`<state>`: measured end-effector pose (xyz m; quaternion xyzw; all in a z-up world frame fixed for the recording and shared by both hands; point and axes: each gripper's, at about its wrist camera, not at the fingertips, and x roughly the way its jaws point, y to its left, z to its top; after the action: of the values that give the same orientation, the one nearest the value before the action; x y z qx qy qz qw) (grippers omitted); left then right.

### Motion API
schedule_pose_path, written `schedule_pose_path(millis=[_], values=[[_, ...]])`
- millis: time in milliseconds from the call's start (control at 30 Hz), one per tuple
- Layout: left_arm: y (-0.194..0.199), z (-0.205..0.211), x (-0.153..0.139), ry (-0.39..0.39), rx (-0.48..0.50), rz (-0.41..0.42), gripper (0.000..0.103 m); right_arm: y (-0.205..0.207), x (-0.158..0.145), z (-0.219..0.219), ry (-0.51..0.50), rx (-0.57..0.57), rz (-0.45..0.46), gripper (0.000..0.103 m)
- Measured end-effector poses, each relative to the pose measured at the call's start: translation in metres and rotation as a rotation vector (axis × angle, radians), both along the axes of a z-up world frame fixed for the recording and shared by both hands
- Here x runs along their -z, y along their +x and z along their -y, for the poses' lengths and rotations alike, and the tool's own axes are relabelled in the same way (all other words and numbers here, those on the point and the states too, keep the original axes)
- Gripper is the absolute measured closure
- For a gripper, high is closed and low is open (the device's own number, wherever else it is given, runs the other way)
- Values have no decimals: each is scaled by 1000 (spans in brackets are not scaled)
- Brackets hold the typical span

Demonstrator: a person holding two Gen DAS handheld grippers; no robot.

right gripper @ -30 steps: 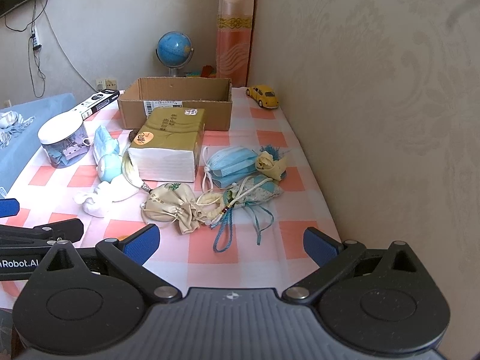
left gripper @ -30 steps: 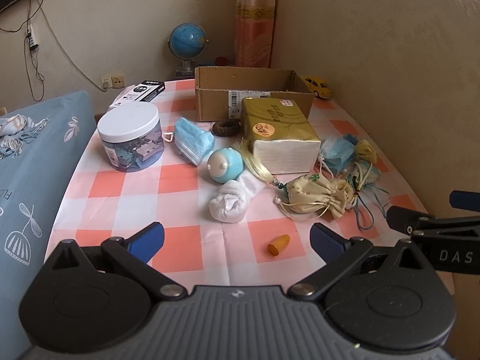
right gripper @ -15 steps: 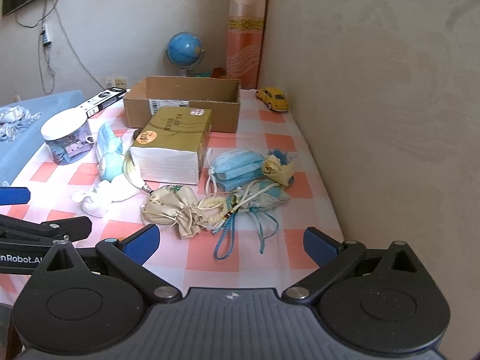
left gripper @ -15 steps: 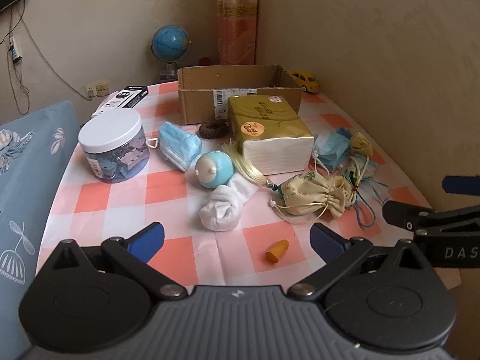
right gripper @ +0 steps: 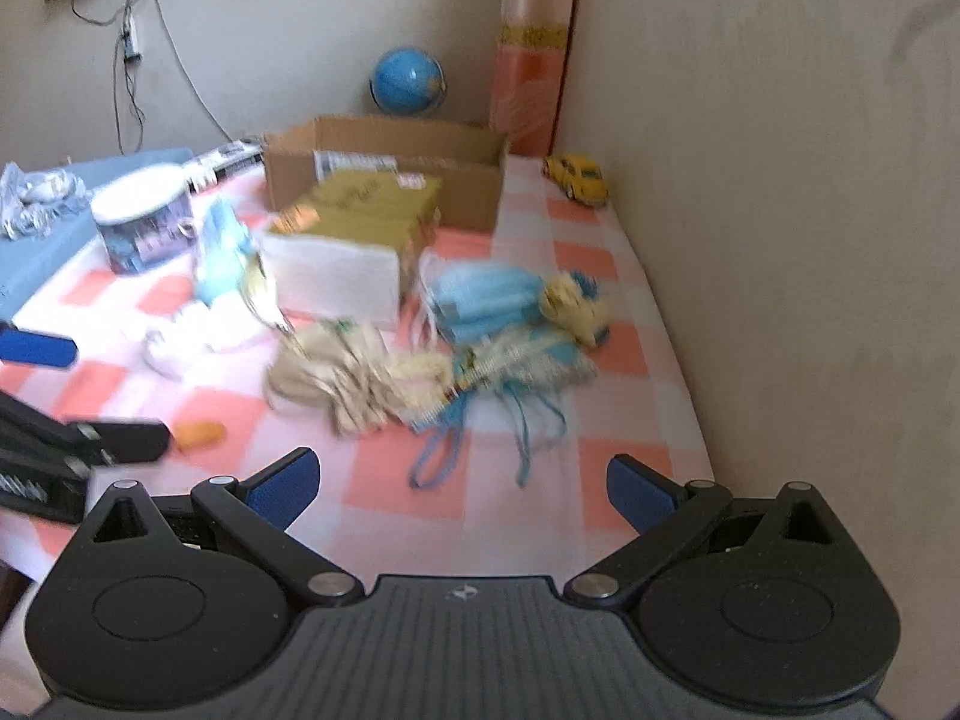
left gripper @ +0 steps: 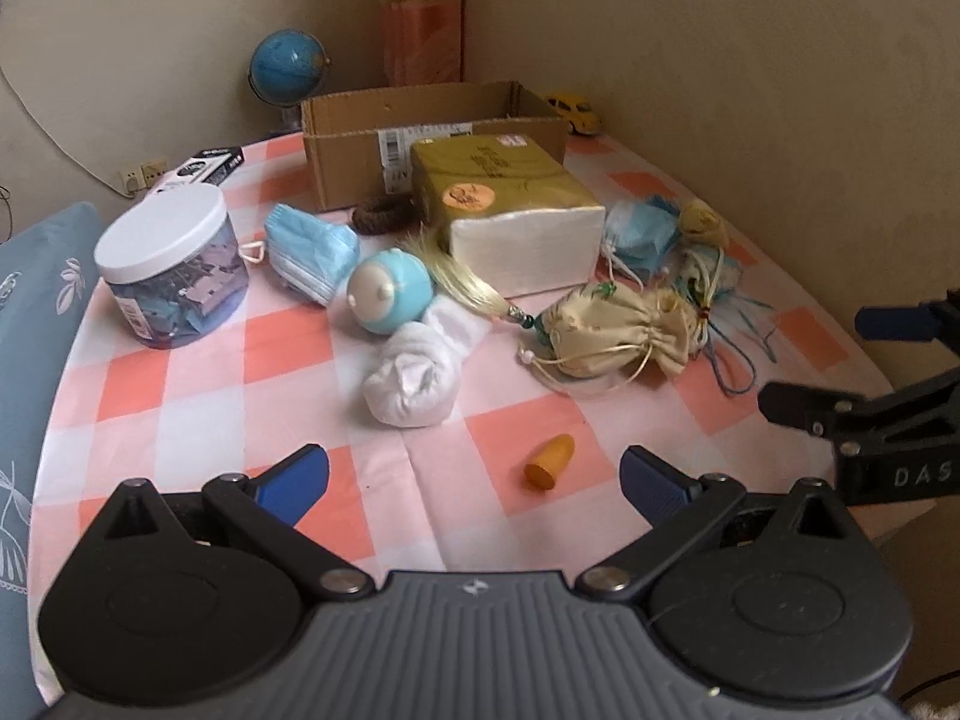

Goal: Organize soft objects
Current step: 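Lower the left tool onto the small orange earplug and close it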

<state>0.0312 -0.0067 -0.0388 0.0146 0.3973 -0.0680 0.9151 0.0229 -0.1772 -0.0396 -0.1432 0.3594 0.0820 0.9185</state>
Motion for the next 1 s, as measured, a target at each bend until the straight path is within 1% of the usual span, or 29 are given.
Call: schedule_pose_path(millis=[200, 433, 600, 767, 833, 933, 1000], values=[[17, 8, 13, 4, 8, -9, 1, 6, 25, 16, 26, -6, -45, 0], [28, 10, 31, 23, -12, -52, 0, 9, 35, 16, 36, -35, -57, 0], [27, 7, 32, 10, -25, -57, 0, 11, 37, 16, 43, -47, -61, 0], [27, 4, 31, 14, -35, -69, 0, 11, 38, 18, 52, -50, -57, 0], [27, 3, 29, 16, -32, -88, 0, 10, 39, 18, 56, -49, -48, 0], [21, 7, 26, 52, -9, -85, 1, 8, 40, 19, 59, -48, -39, 0], [15, 11, 23, 79, 23, -73, 8, 8, 40, 19, 60, -45, -37, 0]])
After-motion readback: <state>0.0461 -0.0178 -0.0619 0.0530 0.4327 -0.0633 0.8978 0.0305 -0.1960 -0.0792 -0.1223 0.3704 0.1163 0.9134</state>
